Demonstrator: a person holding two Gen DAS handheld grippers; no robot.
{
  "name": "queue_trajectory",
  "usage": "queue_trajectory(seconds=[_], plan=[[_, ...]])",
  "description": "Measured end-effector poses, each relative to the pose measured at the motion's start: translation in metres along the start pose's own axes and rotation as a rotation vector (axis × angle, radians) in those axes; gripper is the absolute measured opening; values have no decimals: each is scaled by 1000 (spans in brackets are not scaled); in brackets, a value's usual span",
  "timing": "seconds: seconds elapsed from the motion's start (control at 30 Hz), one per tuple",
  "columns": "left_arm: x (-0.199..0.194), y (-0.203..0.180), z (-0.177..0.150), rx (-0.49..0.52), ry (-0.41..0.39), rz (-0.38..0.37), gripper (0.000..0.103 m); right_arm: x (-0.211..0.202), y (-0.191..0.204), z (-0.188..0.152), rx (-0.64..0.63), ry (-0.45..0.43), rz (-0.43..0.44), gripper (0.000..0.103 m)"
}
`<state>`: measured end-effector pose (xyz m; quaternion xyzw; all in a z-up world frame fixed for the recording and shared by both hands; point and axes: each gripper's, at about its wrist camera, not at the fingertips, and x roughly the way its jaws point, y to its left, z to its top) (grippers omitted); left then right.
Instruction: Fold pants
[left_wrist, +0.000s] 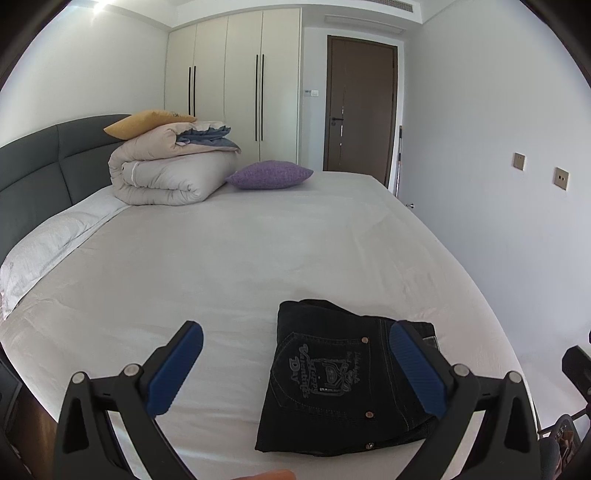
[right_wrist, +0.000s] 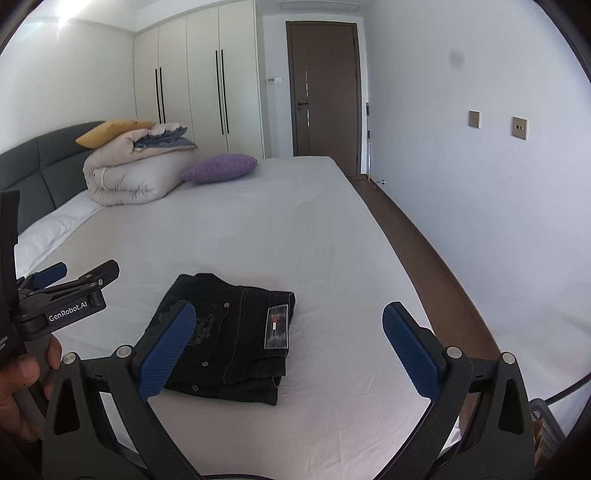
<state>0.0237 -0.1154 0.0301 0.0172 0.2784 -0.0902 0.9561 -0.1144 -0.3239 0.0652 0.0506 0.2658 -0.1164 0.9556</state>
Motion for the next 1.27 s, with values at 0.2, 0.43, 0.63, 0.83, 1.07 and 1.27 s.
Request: queue_trajectory(seconds=[0.2, 0.43, 0.63, 0.83, 1.07, 1.27], plan=[[3, 3, -7, -9, 20, 3, 103, 5, 2, -3, 25, 38, 11, 103], [7, 2, -13, -1, 41, 8, 103, 19, 4, -9, 20, 62, 16, 103], [9, 1, -17, 1, 52, 12, 103, 26, 8, -13, 5, 76, 20, 103], [12, 0, -20, 1, 63, 12, 103, 33, 10, -16, 5, 93, 28, 103], [14, 1, -22, -4, 79, -9, 103, 41, 12, -19, 1, 113, 35, 103], [14, -4, -25, 18, 73, -4, 103, 49, 12, -23, 14, 127, 39, 103]])
